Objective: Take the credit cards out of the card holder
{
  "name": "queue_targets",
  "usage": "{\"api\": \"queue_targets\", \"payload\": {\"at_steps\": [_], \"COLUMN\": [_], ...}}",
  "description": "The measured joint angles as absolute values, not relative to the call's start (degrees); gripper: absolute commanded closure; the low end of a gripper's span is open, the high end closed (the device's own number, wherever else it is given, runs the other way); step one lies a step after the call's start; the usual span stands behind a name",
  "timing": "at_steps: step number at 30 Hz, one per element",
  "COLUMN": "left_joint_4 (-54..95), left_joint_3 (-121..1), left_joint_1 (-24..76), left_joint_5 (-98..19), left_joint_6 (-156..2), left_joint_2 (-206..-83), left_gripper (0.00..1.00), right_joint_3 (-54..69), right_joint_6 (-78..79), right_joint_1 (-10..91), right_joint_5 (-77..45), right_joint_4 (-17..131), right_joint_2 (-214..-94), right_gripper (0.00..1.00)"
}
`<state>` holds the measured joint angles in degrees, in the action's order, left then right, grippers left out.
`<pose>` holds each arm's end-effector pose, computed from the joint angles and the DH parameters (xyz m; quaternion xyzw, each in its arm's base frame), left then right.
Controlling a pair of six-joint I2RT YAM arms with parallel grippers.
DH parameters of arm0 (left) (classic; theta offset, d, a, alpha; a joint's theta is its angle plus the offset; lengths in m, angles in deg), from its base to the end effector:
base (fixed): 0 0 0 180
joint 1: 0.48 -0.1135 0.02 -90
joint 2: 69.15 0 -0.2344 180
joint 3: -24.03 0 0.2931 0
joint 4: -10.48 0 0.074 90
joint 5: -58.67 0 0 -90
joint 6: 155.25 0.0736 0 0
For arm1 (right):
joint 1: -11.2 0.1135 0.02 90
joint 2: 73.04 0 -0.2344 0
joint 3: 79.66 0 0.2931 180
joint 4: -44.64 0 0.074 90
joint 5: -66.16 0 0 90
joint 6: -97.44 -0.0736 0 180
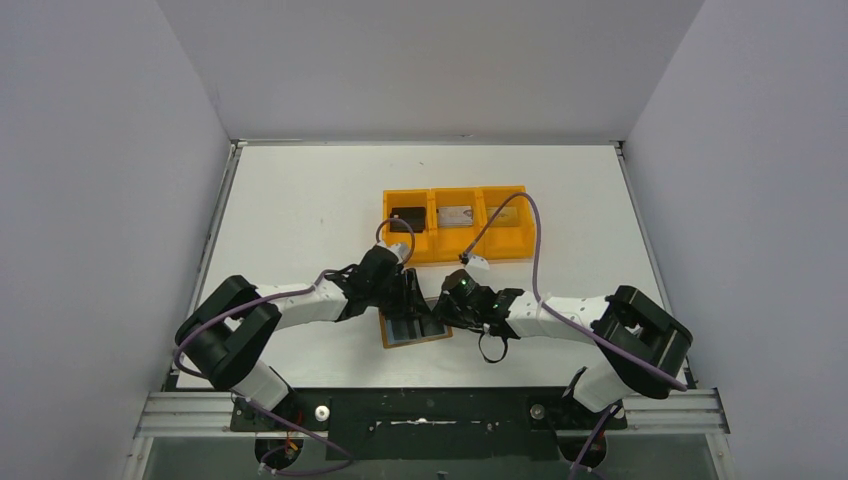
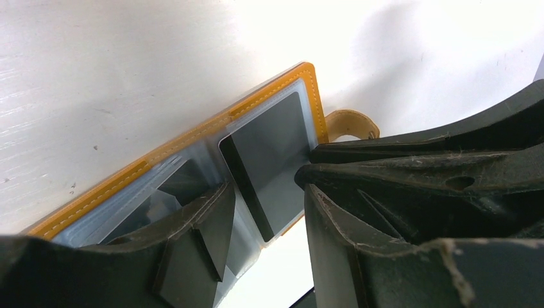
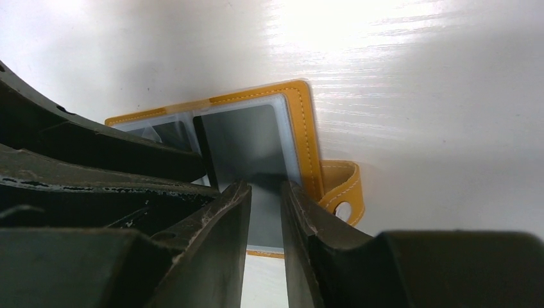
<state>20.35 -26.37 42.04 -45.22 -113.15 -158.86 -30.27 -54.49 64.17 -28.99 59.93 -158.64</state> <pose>0.2391 -0.2433 0.0521 -0.0015 0.9313 -0.3255 0.1635 0.2041 0.2596 0.0588 0.0884 0.9391 0.2548 0.2130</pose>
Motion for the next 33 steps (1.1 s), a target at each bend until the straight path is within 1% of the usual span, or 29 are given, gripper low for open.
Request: {"api": "queue_targets", "payload": {"at_steps": [9,14,20,26,33], "left_joint_4": [20.59,20.68,18.28,15.79,15.61], "left_joint_3": [-26.37,-26.37,-24.82,-23.03,-21.85], "left_joint_1": [42.19,42.19,42.17,42.06,42.13], "left_joint_5": [-44.52,-44.33,-44.22,-43.63,-42.49], "left_joint_6": [-113.17,-113.19,-114.31,-115.70,-116.14], "left_joint_2": [-158.86,-158.86,-158.75,-158.18,-156.81], "left_gripper": [0.60,0.62,0.65,0.71,0.71], "right_joint_3": [-30.03,-30.03,-31.45,-32.85,-33.00], "right_joint_6": [-53.40,-53.27,-54.08,-55.81,-57.20], "right_joint_1": [64.17,64.17,64.11,64.11,64.11], "right_joint_5": [-29.38,-29.25,-28.20,-27.89,-27.89], "right_joint_4": [60.85,60.92,58.16,55.48,55.28], "right_joint_2": [-158.64,-158.77,-158.81,-158.79,-158.79], "right_gripper": [0.74,0.82,0.87,0.87,0.88]}}
